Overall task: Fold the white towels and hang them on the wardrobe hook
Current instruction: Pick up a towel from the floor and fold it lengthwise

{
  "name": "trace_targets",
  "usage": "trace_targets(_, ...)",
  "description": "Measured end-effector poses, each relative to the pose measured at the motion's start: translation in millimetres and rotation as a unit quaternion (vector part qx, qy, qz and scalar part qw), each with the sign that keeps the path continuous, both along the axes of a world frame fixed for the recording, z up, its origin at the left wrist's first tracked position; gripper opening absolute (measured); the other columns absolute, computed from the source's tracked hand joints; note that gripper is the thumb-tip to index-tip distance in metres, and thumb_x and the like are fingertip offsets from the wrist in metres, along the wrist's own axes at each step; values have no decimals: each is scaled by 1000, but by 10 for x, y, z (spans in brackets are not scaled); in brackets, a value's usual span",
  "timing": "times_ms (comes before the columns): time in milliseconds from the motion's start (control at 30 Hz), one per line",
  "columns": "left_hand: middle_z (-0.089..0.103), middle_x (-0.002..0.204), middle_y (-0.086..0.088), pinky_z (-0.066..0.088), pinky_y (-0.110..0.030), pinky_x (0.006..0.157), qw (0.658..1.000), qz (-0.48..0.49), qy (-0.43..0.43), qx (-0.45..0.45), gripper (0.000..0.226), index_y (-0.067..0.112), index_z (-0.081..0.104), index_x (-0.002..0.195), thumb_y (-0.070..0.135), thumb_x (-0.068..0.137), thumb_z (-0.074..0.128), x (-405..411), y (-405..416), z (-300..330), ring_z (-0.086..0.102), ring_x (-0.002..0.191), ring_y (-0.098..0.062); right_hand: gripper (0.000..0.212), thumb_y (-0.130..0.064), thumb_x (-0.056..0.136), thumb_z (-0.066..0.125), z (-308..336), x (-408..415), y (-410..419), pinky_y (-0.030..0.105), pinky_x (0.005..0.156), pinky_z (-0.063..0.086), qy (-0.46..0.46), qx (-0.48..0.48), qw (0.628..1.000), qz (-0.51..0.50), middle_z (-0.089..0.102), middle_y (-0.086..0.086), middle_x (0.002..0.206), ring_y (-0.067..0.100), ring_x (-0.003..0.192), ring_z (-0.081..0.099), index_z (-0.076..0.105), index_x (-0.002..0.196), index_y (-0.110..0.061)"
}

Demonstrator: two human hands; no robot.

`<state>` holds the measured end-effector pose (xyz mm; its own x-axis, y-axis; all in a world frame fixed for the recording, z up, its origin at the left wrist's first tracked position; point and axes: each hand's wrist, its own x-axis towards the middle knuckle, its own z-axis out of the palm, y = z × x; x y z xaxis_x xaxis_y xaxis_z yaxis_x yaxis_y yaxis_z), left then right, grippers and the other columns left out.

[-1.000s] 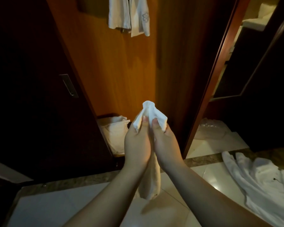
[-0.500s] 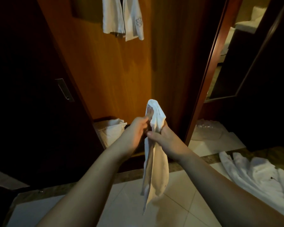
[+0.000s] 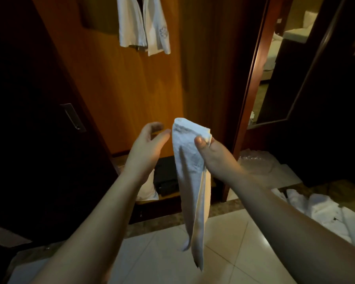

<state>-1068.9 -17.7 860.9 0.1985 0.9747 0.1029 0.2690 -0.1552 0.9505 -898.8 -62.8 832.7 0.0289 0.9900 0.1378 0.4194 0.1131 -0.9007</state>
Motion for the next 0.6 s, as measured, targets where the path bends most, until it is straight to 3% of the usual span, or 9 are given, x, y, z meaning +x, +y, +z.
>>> trace_targets(67,53,138,10,42,-41,111,997,-42,-50,-41,73,24,47,139,58,80,71,-15,23,6,50,129,-13,87,-95,71,28,116,69,50,56,79,53,-25,29,999,15,68,25,97,40,90,66,64,103,-23)
trace_targets(133,62,134,7,45,-44,109,990,-102,-51,-77,86,24,52,137,65,66,77,-49,87,-13,59,123,-15,87,-97,66,28,237,97,92,53,81,55,-28,56,998,20,72,19,97,33,90,69,65,100,-25)
trace_targets(200,68,127,6,49,-45,104,984,-155,-39,-76,76,25,58,133,60,68,75,-55,101,0,64,117,-15,70,-91,67,32,340,113,123,37,79,59,-15,83,996,-3,74,3,93,13,87,71,63,93,-34)
trace_targets(300,71,121,4,51,-46,101,981,-166,-68,-79,59,24,65,125,47,73,78,-30,101,39,67,113,-18,61,-87,64,34,481,94,121,12,65,51,0,119,992,-40,68,-13,81,-10,79,65,62,82,-36)
trace_targets(367,73,117,0,52,-44,98,979,-164,-90,-80,50,19,68,120,43,78,77,1,48,122,69,110,-21,62,-87,65,34,543,82,116,14,58,47,-11,150,987,-62,66,-11,74,-10,71,64,62,76,-33)
trace_targets(433,75,112,-3,55,-39,90,979,-159,-112,-63,40,13,69,116,36,83,70,19,2,211,71,105,-23,77,-91,63,33,576,111,123,20,57,49,-8,161,984,-73,67,-1,70,0,69,67,64,75,-22)
trace_targets(500,75,109,-3,57,-34,84,976,-157,-146,-46,34,12,68,114,30,85,66,28,-51,300,72,102,-22,92,-96,62,34,589,177,138,25,69,57,97,106,989,-40,75,1,83,6,81,72,71,89,-15)
trace_targets(533,75,108,-3,58,-34,84,973,-156,-163,-41,33,12,68,114,29,85,65,35,-74,335,72,101,-23,94,-95,66,32,574,205,144,32,85,58,205,53,977,-7,77,1,98,12,96,73,73,101,-18)
trace_targets(600,76,106,-3,59,-38,87,967,-149,-202,-47,27,13,68,112,25,88,64,69,-103,413,72,101,-24,84,-85,82,24,500,229,181,47,103,49,386,-55,919,51,74,6,118,24,115,68,73,115,-25)
